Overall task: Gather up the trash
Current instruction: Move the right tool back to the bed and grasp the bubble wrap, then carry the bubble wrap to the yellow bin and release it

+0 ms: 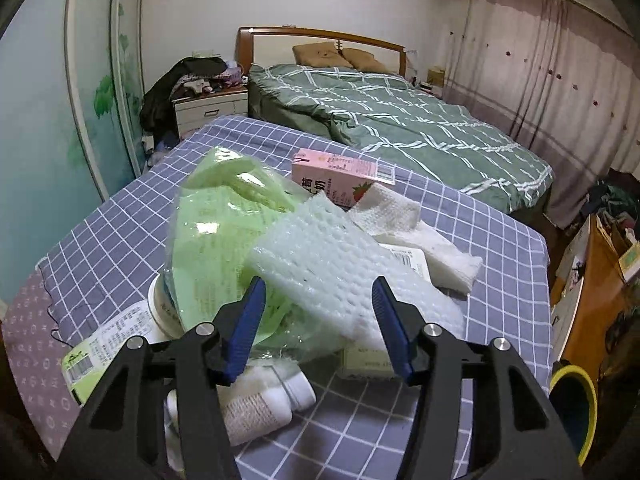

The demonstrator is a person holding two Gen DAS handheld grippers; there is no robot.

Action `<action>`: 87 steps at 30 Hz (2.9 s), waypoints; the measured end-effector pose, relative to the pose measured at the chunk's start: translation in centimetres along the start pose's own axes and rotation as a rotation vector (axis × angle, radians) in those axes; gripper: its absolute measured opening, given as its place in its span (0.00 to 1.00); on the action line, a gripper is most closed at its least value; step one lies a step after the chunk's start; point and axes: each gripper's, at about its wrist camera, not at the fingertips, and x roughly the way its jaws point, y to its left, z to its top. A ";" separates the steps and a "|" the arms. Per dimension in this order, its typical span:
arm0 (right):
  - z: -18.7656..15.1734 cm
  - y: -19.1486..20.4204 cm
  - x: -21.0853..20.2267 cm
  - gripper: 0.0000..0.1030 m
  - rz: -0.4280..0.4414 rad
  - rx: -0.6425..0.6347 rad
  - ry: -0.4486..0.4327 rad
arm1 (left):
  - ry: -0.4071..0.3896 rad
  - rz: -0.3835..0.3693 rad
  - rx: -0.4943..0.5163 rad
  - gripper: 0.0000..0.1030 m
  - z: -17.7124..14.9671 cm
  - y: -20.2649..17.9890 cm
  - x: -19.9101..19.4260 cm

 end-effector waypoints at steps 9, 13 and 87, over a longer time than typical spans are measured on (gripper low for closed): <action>0.3 0.0 0.8 0.16 -0.005 -0.042 0.016 | 0.020 -0.033 0.009 0.95 -0.2 -0.9 1.1; 0.6 -0.8 -0.8 0.13 0.000 -0.013 -0.034 | 0.029 -0.041 0.013 0.95 -0.5 -1.3 1.5; -18.8 -26.2 -9.8 0.33 -0.266 0.726 -0.078 | 0.288 -0.073 0.111 0.63 -2.4 -7.7 12.8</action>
